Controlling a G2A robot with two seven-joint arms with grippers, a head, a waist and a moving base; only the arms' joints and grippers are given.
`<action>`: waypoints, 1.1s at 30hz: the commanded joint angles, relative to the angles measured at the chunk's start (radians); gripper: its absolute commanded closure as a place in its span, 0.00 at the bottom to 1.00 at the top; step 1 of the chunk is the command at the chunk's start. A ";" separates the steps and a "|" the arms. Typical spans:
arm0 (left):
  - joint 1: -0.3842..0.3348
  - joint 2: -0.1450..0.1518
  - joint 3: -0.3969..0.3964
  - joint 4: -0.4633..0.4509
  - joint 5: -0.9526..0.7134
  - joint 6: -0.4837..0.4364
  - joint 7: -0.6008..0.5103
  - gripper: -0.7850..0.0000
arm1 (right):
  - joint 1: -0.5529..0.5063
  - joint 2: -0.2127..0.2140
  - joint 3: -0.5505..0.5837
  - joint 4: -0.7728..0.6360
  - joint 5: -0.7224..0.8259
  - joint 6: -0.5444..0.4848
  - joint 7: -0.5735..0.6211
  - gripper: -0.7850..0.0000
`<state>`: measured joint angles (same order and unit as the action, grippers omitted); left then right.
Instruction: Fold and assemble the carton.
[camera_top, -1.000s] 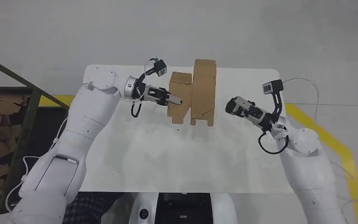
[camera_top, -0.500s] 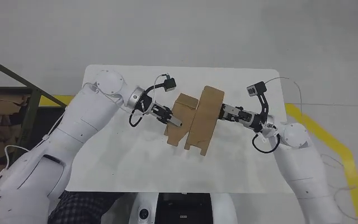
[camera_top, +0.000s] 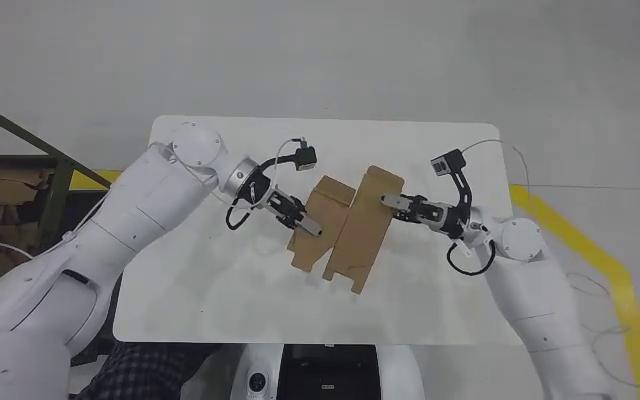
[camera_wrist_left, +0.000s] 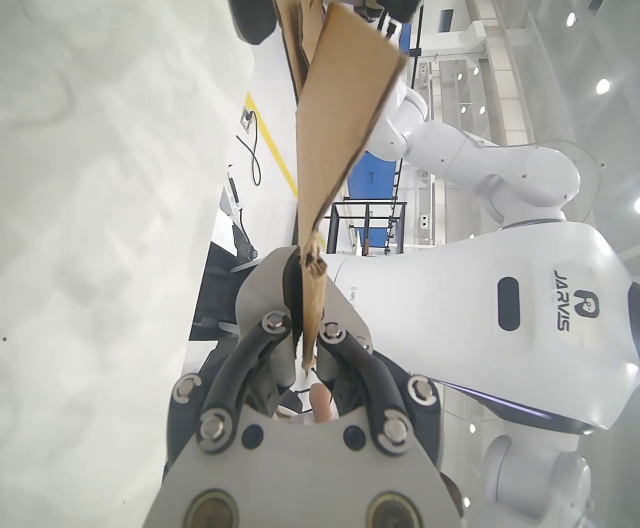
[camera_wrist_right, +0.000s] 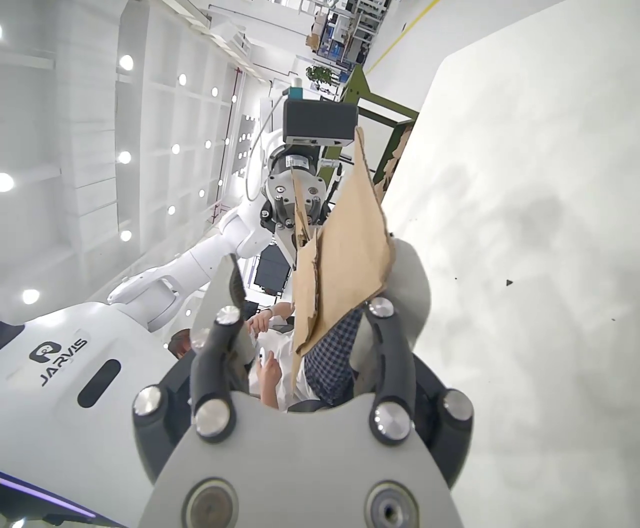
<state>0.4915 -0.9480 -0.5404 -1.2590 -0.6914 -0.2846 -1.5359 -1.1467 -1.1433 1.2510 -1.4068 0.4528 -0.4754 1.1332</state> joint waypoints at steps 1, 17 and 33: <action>-0.005 0.002 0.008 -0.002 -0.005 0.000 0.000 1.00 | -0.001 0.001 -0.002 -0.002 -0.002 0.000 0.005 1.00; 0.049 0.012 -0.102 0.076 -0.156 -0.074 0.075 0.00 | -0.046 0.011 0.049 -0.060 -0.024 0.098 -0.195 1.00; 0.110 -0.029 -0.153 0.183 -0.197 -0.120 0.206 0.00 | -0.226 -0.003 0.065 -0.316 -0.120 0.261 -0.692 1.00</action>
<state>0.6015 -0.9737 -0.6951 -1.0754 -0.8960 -0.4039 -1.3467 -1.3670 -1.1452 1.3198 -1.7131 0.3376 -0.2195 0.4574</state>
